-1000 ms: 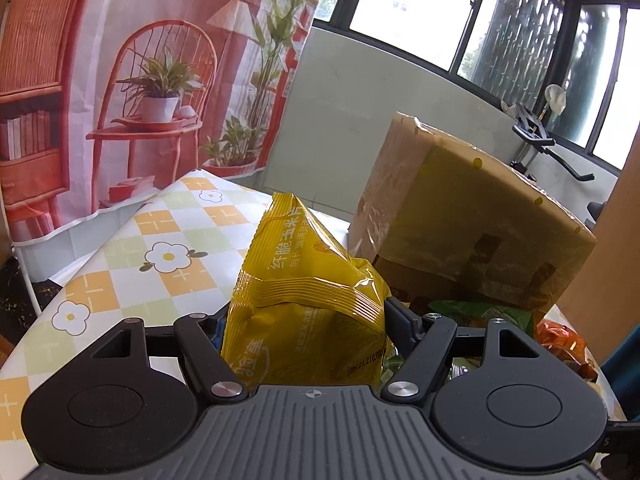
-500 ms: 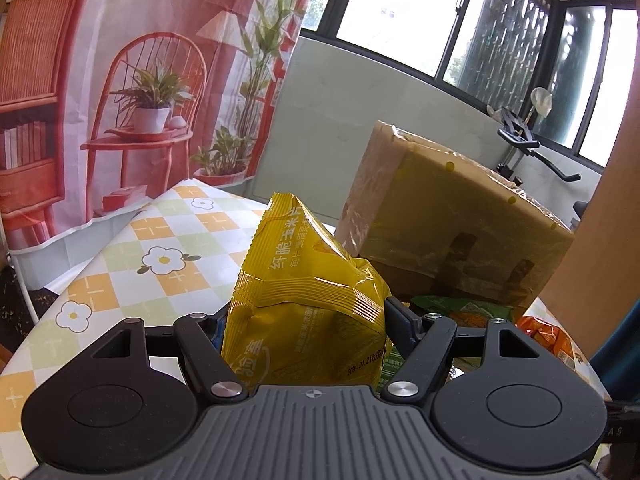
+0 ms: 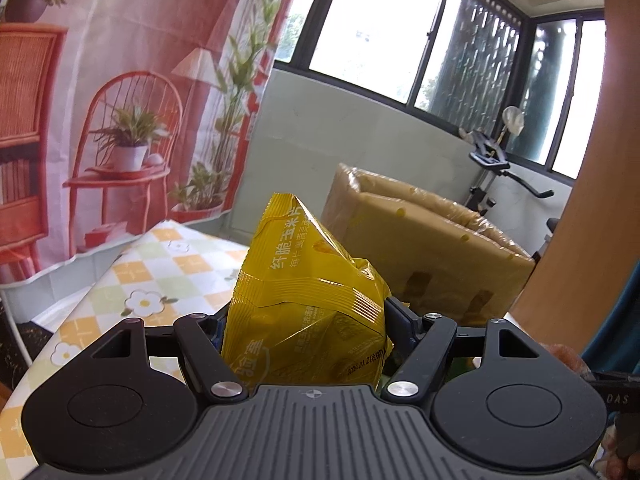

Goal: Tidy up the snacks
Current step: 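Lift the yellow bag and biscuit pack and carry both over the box, then open the left tool over the box while the right tool releases the biscuit pack inside, then lower the left tool onto the green bag while the right tool grasps the pale green bag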

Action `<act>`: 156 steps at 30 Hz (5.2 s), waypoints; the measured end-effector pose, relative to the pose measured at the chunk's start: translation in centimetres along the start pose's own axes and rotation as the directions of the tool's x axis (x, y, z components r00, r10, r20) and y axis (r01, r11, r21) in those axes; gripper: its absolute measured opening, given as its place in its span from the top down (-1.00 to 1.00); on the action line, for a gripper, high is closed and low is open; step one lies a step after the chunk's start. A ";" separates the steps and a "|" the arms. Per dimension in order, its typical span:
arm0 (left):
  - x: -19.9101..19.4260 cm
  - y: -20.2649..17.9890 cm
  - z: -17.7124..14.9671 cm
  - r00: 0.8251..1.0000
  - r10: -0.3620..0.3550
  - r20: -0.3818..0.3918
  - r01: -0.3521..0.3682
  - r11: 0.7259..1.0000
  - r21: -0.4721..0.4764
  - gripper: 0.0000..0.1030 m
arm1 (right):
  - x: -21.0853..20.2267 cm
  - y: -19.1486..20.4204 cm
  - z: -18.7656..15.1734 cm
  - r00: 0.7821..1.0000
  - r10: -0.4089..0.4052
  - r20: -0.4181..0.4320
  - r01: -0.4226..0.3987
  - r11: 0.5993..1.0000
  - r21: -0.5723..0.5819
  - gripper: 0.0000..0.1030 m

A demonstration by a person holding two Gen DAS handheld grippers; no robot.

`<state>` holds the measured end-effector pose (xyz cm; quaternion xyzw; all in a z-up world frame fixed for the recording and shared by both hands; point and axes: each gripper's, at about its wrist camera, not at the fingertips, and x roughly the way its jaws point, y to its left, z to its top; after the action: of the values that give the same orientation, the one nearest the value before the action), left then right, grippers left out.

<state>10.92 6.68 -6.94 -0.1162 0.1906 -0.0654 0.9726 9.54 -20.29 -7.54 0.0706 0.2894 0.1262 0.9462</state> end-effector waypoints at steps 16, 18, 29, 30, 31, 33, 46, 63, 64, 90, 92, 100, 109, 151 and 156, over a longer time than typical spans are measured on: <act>2.9 -3.5 2.5 0.995 -0.091 0.036 0.089 0.993 0.074 -0.46 | -0.8 -0.3 5.5 0.980 -0.051 0.192 0.070 0.993 -0.096 -0.61; 3.5 -4.1 2.9 0.994 -0.102 0.039 0.099 0.992 0.084 -0.46 | -0.5 -0.4 6.2 0.976 -0.046 0.211 0.070 0.992 -0.108 -0.61; 6.1 -6.6 5.2 0.985 -0.168 0.048 0.161 0.979 0.122 -0.46 | 1.3 -0.7 9.1 0.964 0.000 0.265 0.036 0.991 -0.132 -0.61; 6.4 -6.7 5.4 0.984 -0.172 0.048 0.166 0.979 0.121 -0.46 | 1.5 -0.7 9.5 0.962 0.005 0.275 0.035 0.990 -0.138 -0.61; 6.7 -6.9 5.6 0.983 -0.177 0.046 0.170 0.978 0.119 -0.46 | 1.7 -0.7 9.8 0.960 0.006 0.281 0.036 0.989 -0.142 -0.61; 7.5 -7.1 6.0 0.982 -0.183 0.038 0.178 0.977 0.114 -0.46 | 2.2 -0.9 10.6 0.958 0.003 0.287 0.039 0.989 -0.140 -0.61; 12.1 -8.3 9.9 0.975 -0.219 0.041 0.211 0.967 0.144 -0.46 | 6.0 -2.5 15.4 0.955 0.003 0.296 0.021 0.997 -0.075 -0.61; 16.9 -8.9 11.3 0.977 -0.211 0.032 0.206 0.972 0.116 -0.46 | 12.1 -4.2 17.8 0.957 -0.049 0.285 0.073 0.995 -0.075 -0.61; 17.1 -8.9 11.4 0.978 -0.207 0.031 0.202 0.972 0.115 -0.46 | 12.4 -4.2 17.8 0.958 -0.051 0.283 0.077 0.994 -0.079 -0.61; 18.2 -8.6 10.9 0.985 -0.157 -0.075 0.167 0.975 0.148 -0.36 | 17.4 -4.4 17.8 0.992 -0.089 0.089 0.094 0.994 -0.055 -0.80; 18.0 -8.3 10.8 0.985 -0.148 -0.088 0.160 0.977 0.139 -0.36 | 17.3 -4.5 17.6 0.994 -0.082 0.077 0.086 0.995 -0.053 -0.83; 16.1 -7.2 9.9 0.988 -0.110 -0.107 0.124 0.982 0.142 -0.36 | 15.9 -3.8 16.5 0.994 -0.066 0.084 0.073 0.995 -0.073 -0.88; 13.2 -5.3 8.1 0.983 -0.123 -0.134 0.140 0.982 0.127 -0.62 | 12.3 -3.5 14.5 0.989 -0.066 0.134 0.072 0.997 -0.037 -0.87; 8.7 1.6 -3.0 0.897 -0.129 -0.424 0.139 0.990 -0.006 -0.59 | 9.8 3.6 2.0 0.967 0.081 -0.243 -0.077 0.997 0.024 -0.86; 9.0 2.8 -3.8 0.883 -0.144 -0.446 0.131 0.990 -0.061 -0.56 | 11.1 5.2 1.4 0.946 0.117 -0.304 -0.125 0.992 -0.007 -0.86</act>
<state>17.95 7.11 -14.26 -0.1251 0.4025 -0.1563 0.8933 18.15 -12.31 -11.19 0.0558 0.4244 0.1972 0.8820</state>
